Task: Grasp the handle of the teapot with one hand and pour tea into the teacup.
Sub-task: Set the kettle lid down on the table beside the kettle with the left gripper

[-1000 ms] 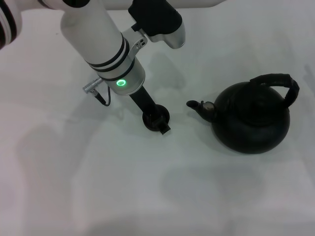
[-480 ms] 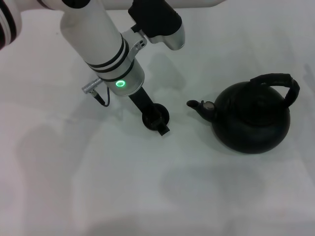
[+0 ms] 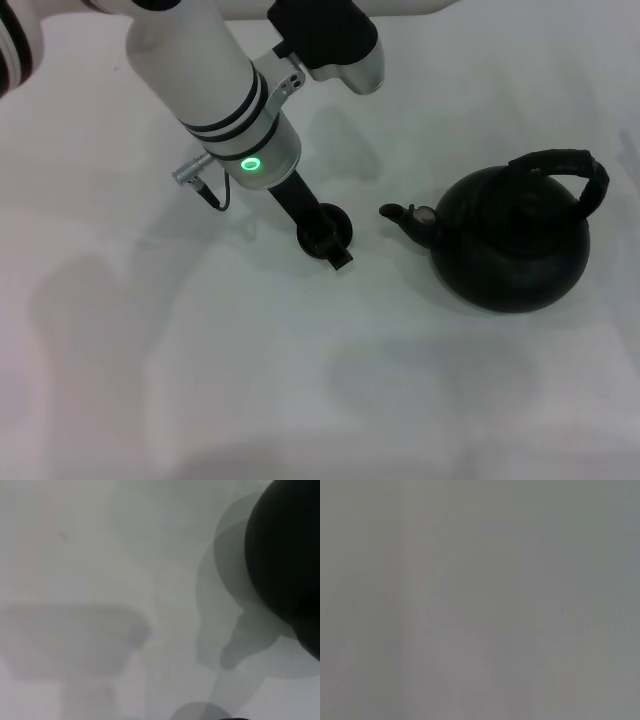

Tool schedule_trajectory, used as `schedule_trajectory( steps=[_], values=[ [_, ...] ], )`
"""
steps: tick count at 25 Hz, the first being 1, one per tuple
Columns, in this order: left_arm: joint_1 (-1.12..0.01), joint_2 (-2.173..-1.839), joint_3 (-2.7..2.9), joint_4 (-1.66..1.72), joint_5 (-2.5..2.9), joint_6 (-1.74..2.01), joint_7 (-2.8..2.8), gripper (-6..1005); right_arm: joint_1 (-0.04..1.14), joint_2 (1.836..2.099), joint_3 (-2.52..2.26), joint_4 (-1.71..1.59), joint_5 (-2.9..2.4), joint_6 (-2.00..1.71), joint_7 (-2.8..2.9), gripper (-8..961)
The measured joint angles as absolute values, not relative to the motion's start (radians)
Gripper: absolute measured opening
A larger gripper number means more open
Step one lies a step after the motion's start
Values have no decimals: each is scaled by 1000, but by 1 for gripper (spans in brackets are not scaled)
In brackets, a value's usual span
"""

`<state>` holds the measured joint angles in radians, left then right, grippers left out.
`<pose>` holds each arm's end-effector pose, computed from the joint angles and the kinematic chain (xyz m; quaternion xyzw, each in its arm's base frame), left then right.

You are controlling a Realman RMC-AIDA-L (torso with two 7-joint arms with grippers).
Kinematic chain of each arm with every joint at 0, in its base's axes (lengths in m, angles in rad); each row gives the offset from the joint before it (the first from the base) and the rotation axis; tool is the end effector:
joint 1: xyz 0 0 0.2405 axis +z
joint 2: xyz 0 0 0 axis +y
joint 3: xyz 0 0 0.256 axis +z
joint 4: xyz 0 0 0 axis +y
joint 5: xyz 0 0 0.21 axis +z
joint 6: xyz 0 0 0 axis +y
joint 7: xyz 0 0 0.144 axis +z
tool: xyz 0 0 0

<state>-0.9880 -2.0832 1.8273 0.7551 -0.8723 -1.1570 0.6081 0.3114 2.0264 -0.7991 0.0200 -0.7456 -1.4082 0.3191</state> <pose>-0.1325 0.3687 -0.1212 -0.9511 -0.2114 0.2100 0.0811 0.3777 0.2673 0.0247 -0.6895 0.2301 0.3072 0.6143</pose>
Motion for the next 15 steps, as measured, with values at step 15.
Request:
schedule_trajectory(
  steps=[15],
  values=[
    [-986,-2083,1827,752,-868,-1169,610,765,312,2026,-799,20,-745,-1408,319,874]
  ],
)
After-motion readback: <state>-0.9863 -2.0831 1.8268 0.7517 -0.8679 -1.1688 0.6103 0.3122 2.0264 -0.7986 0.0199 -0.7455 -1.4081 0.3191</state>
